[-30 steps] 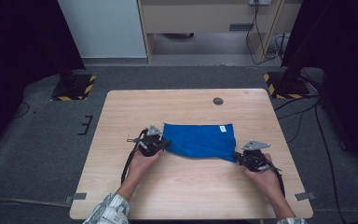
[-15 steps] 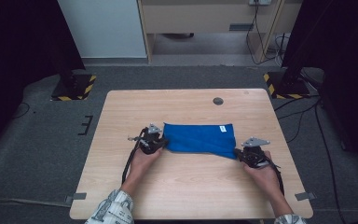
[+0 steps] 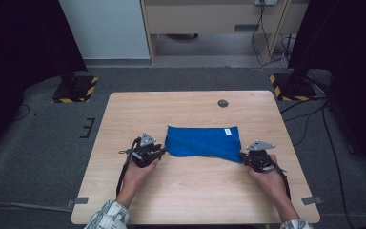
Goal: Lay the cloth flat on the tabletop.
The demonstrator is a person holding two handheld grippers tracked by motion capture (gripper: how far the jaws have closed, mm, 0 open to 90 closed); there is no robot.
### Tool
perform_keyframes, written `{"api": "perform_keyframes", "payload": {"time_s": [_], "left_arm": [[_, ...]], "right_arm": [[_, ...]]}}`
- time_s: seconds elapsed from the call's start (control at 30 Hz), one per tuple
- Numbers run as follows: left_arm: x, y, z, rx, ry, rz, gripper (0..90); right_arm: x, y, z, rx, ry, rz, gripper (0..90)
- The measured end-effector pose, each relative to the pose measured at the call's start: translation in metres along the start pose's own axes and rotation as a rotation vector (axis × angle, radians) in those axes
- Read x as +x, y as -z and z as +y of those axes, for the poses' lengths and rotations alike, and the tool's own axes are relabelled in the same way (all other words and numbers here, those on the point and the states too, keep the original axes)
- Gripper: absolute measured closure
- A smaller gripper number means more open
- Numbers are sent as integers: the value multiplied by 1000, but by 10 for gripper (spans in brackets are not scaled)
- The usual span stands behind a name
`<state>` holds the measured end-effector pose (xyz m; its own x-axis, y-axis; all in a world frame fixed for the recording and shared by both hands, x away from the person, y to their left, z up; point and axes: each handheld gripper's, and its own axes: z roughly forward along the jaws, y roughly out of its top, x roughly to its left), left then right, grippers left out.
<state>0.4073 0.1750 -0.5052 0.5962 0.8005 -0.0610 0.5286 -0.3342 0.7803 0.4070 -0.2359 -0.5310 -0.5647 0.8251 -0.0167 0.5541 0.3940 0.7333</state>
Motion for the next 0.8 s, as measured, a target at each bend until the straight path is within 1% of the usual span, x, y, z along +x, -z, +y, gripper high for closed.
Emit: {"api": "perform_keyframes", "payload": {"time_s": [0.03,0.07,0.1,0.17,0.2,0.27,0.37,0.43,0.47,0.5,0.57,0.63,0.73,0.8], "left_arm": [[-12,-4,-1,16,-36,-22,680],[-12,-4,-1,16,-36,-22,667],[-20,-10,0,20,-62,-34,649],[-26,-18,0,25,-62,-53,615],[-28,-22,0,27,-70,-55,611],[-30,-29,0,43,-92,-36,580],[-28,-37,-1,55,-82,-21,538],[-25,-41,-1,60,-77,-6,502],[-25,-41,-1,60,-77,-6,485],[-23,-44,-2,67,-62,5,479],[-22,-45,-2,57,-66,7,506],[-20,-47,0,56,-63,17,559],[-20,-48,1,56,-74,24,680],[-19,-49,2,53,-78,30,776]], "right_arm": [[0,0,0,0,1,-1,873],[0,0,0,0,1,-1,873],[0,0,0,0,-2,-2,873],[1,0,0,-1,-2,-3,873],[1,0,0,-1,-2,-2,873],[1,0,-1,-2,-4,-2,872],[1,1,-1,-3,-6,-1,872],[1,1,-1,-1,-5,0,872],[1,1,-1,-1,-4,-1,872],[2,1,-1,-2,-5,-2,872],[2,1,-1,-3,-3,-2,872],[2,1,-1,-3,0,-5,872],[2,1,-1,-3,1,-6,872],[2,1,-1,-3,3,-3,872]]}}
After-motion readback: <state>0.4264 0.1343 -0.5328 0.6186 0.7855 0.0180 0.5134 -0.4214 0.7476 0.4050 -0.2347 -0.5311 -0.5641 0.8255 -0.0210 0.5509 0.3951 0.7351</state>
